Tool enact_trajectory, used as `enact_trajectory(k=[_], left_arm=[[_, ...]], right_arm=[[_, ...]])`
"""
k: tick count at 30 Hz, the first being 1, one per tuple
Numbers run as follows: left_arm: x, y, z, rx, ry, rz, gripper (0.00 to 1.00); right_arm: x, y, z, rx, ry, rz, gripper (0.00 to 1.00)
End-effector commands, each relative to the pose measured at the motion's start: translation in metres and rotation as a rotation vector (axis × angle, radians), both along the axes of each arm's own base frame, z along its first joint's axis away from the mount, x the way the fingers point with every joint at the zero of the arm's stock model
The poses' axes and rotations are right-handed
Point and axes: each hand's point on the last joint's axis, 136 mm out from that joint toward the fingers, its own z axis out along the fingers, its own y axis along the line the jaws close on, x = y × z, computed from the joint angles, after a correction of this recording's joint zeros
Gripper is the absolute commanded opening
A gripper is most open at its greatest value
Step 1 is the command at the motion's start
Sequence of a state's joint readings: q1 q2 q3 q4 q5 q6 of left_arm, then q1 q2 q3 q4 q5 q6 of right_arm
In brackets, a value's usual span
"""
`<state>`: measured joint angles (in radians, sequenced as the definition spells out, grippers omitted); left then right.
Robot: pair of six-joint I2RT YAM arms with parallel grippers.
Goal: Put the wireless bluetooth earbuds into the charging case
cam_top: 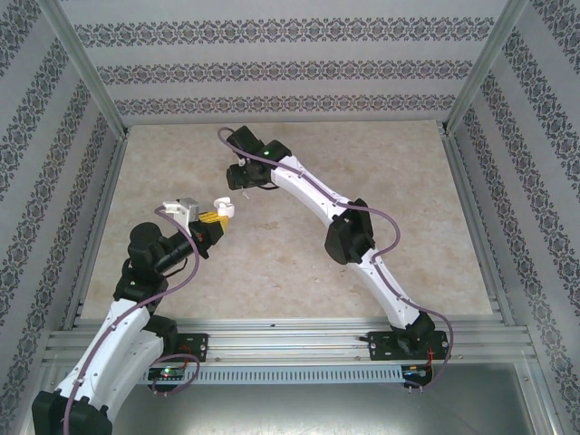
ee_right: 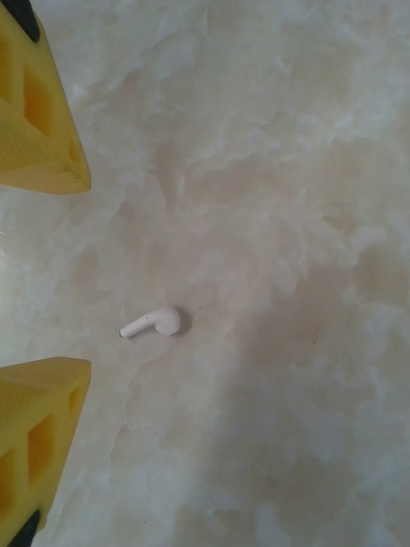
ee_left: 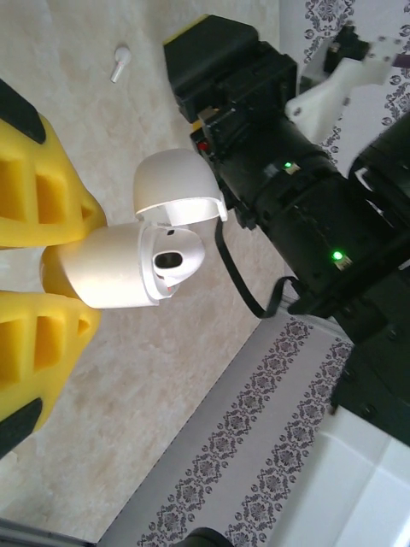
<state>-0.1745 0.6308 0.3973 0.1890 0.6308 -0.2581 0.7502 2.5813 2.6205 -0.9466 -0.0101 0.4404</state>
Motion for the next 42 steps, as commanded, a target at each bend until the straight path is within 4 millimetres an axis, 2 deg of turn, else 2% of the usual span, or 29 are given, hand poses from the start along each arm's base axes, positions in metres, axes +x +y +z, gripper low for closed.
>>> enact_trajectory(k=[1, 6, 13, 22, 32, 38, 42], left_arm=[[0.0, 0.002, 0.013, -0.009, -0.028, 0.003, 0.02], [0.0, 0.002, 0.017, -0.016, -0.033, 0.005, 0.02], [-0.001, 0.004, 0.011, -0.032, -0.021, 0.015, 0.02], [-0.006, 0.005, 0.012, -0.021, -0.013, 0.016, 0.02], [-0.011, 0.006, 0.012, -0.035, -0.015, 0.02, 0.02], [-0.013, 0.006, 0.012, -0.03, -0.013, 0.016, 0.02], [-0.013, 0.005, 0.012, -0.026, -0.014, 0.01, 0.02]], right_arm=[[0.01, 0.003, -0.018, -0.02, -0.03, -0.008, 0.54], [0.016, 0.009, -0.051, -0.037, -0.02, -0.013, 0.55], [0.008, 0.008, -0.084, -0.064, 0.046, -0.012, 0.55], [-0.003, -0.001, -0.111, -0.127, 0.096, -0.009, 0.41], [-0.011, -0.004, -0.12, -0.153, 0.128, 0.033, 0.17], [-0.028, -0.013, -0.12, -0.184, 0.171, 0.065, 0.08], [-0.043, -0.024, -0.118, -0.208, 0.189, 0.075, 0.06]])
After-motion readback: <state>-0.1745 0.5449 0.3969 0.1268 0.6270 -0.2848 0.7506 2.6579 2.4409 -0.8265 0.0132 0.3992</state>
